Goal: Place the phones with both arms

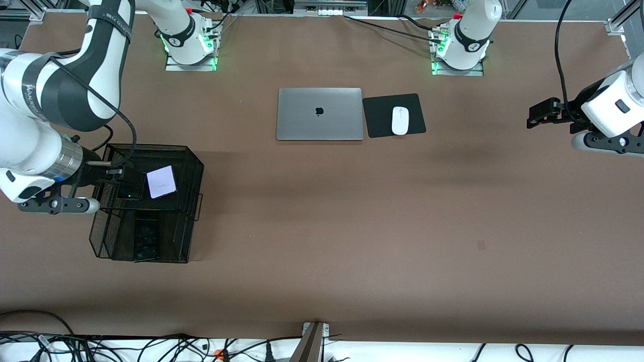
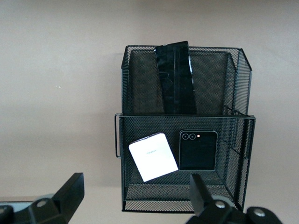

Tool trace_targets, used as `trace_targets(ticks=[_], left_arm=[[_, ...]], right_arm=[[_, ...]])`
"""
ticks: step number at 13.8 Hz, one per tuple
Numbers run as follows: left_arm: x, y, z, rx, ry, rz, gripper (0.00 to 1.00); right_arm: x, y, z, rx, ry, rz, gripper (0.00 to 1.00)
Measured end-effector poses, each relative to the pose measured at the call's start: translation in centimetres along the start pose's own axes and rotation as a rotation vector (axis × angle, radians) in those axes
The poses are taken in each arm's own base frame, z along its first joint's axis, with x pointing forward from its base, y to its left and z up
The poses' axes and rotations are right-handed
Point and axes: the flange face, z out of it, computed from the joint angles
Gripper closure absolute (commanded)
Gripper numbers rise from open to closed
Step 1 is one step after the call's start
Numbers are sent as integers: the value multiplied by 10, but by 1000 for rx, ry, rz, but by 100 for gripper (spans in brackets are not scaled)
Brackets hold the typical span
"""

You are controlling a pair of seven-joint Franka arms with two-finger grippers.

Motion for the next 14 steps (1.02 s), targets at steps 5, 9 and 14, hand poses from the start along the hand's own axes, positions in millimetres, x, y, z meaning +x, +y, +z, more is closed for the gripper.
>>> trace_targets(ticks=[5, 9, 14], left_arm=[[0, -1, 0, 0, 0, -1, 0], [0, -1, 0, 0, 0, -2, 0], [0, -1, 0, 0, -1, -2, 0]], right_arm=[[29, 5, 8, 21, -67, 13, 0], [35, 24, 8, -5, -93, -9, 1], [22, 39, -7, 35, -2, 10, 0]])
